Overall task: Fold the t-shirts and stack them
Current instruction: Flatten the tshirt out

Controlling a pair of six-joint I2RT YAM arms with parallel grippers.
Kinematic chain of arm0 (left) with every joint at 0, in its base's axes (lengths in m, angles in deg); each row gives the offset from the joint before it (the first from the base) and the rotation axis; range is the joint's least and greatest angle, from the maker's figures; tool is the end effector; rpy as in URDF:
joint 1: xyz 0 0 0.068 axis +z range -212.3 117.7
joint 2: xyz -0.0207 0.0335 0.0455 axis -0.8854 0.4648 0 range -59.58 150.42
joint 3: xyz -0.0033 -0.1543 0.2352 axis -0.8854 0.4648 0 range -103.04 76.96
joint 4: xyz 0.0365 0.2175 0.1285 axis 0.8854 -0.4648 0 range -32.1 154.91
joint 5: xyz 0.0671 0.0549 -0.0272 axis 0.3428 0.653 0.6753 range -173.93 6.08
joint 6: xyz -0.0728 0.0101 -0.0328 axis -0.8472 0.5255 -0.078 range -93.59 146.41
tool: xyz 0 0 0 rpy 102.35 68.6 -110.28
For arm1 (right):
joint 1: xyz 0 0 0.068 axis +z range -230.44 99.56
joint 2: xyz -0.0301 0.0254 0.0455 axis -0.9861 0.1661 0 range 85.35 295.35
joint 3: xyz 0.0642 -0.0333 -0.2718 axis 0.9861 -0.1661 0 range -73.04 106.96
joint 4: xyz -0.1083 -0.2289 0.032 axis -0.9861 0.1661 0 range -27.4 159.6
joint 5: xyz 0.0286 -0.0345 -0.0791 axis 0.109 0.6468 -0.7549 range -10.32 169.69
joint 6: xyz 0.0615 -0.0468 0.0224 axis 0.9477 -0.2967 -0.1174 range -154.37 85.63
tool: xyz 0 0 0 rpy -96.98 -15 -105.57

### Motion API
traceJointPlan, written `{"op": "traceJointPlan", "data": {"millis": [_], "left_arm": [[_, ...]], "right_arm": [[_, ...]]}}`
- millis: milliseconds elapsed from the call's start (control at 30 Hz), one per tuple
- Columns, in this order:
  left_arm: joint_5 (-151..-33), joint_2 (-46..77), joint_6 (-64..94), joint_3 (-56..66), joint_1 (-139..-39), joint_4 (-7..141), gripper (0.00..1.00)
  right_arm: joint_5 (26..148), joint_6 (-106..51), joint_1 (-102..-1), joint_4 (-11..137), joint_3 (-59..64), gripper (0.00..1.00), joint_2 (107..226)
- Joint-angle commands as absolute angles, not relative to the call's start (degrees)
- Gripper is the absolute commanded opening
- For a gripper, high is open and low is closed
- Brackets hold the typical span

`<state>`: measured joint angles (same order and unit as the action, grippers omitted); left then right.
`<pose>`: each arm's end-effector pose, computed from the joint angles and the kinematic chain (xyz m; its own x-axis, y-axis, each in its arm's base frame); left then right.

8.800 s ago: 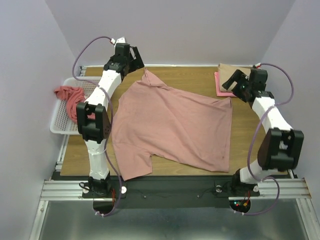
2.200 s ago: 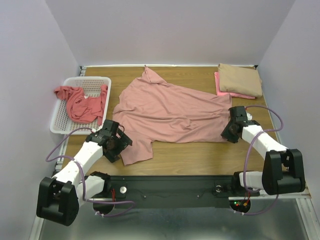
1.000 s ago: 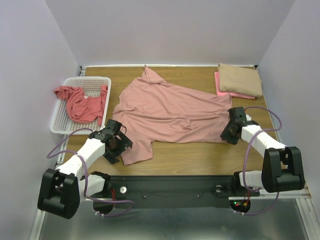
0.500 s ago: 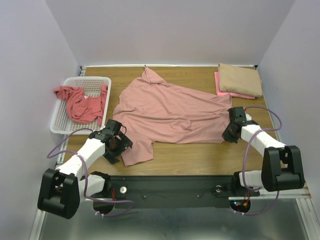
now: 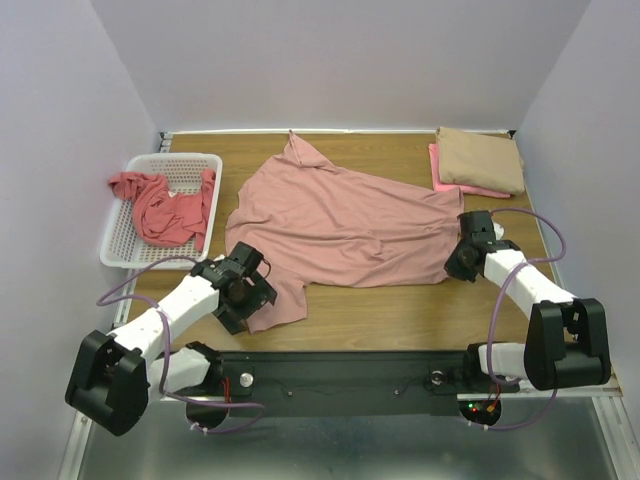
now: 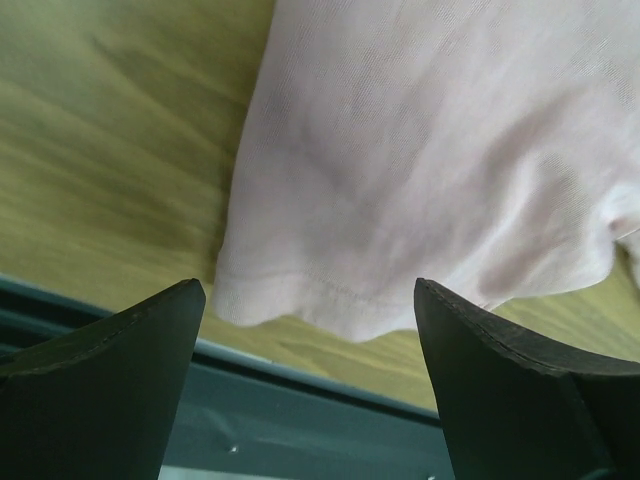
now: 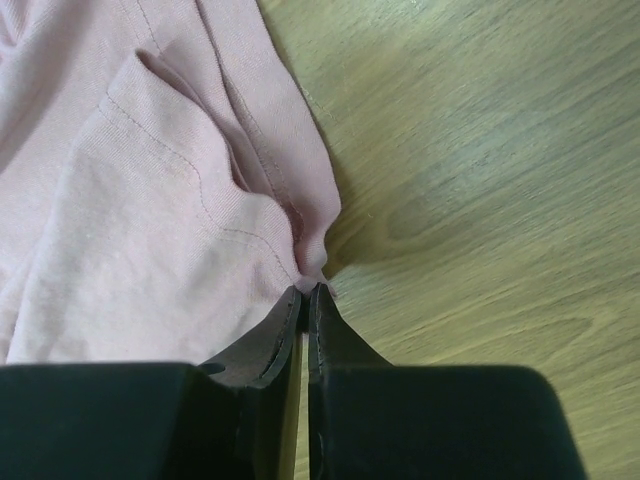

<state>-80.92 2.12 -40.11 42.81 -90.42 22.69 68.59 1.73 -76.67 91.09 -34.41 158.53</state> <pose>0.1599 -0.0813 0.1621 -0.7467 -0.6395 -0.1829 -0.5779 0.7599 -0.2976 0.2364 0.0020 0.1620 -0.7054 0.5330 -0.4673 0.5423 0.8303 0.1285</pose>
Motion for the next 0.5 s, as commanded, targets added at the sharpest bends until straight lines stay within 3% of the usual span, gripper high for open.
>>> {"op": "traceJointPlan", "data": {"millis": [0, 267, 467], "left_arm": [[-79.53, 0.73, -48.19, 43.2, -91.84, 17.8, 0.98], [-77.42, 1.59, -54.44, 42.86, -94.21, 15.78, 0.97], [-76.02, 2.74, -56.73, 42.24, -95.7, 14.98, 0.68]], "right_arm": [[68.26, -0.09, -77.01, 90.28, -32.7, 0.01, 158.03], [69.66, -0.88, -77.54, 90.11, -32.61, 0.01, 158.91], [70.81, -1.5, -78.24, 89.93, -31.21, 0.01, 160.05]]}}
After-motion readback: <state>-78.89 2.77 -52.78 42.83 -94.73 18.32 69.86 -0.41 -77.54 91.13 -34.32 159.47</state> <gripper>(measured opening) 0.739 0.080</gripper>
